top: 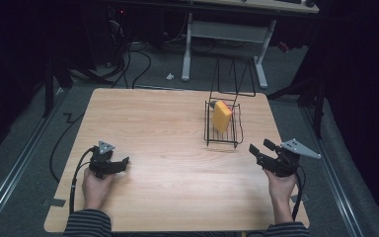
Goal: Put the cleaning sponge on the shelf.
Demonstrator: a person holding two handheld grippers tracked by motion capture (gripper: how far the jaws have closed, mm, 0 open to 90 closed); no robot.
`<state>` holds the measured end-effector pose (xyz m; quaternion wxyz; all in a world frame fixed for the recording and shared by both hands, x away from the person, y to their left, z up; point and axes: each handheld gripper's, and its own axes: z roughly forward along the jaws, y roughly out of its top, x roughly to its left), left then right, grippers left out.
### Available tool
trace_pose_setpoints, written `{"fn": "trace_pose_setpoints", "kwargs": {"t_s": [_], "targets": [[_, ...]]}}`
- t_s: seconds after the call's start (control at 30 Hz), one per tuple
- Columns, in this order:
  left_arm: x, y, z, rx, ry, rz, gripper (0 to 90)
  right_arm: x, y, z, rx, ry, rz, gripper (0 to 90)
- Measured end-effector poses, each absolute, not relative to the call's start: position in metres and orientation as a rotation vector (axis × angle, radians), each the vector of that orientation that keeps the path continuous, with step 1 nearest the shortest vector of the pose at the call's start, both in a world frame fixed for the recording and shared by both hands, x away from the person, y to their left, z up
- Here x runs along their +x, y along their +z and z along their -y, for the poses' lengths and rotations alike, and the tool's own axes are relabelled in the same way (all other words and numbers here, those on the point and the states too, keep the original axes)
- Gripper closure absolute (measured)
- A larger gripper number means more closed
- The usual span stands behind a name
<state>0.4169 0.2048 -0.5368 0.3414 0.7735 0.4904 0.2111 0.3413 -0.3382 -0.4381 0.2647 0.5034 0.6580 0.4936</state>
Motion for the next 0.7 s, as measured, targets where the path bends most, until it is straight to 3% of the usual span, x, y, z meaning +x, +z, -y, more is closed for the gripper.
{"fn": "trace_pose_setpoints", "kwargs": {"t_s": [0.7], "targets": [[0.417, -0.537, -0.205, 2.012, 0.549, -1.275, 23.2, 0.338, -0.470, 0.334, 1.420, 1.331, -1.783, 33.0]]}}
